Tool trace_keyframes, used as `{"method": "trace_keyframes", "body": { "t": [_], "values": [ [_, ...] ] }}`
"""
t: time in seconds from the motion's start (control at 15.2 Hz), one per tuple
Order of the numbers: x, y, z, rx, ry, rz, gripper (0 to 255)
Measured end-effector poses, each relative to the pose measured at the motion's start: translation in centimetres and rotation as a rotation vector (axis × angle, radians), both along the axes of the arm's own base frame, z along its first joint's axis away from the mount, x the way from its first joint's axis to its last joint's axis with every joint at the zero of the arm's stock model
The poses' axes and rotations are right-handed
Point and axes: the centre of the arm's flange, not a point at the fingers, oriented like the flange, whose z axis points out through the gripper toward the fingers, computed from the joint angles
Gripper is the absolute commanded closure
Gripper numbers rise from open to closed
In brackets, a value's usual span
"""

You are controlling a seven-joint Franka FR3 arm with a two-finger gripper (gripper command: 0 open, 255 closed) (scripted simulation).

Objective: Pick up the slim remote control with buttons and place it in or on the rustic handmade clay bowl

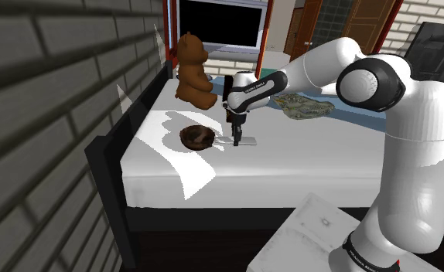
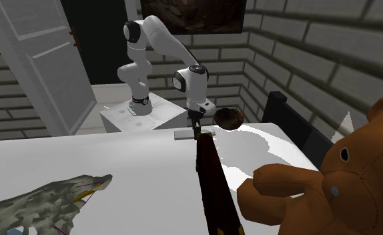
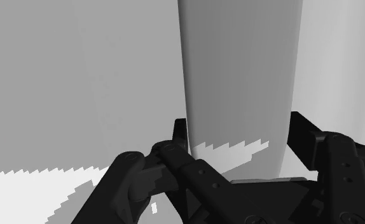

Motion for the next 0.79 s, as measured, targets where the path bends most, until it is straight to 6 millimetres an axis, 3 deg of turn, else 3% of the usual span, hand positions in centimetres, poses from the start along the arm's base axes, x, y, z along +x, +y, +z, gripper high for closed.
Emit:
{"method": "trace_keyframes", "body": {
  "t": [0.33,0.79],
  "values": [
    [0.0,0.0,0.2,0.0,0.0,0.0,255],
    [-0.1,0.0,3.7,0.0,0.0,0.0,255]
  ]
}}
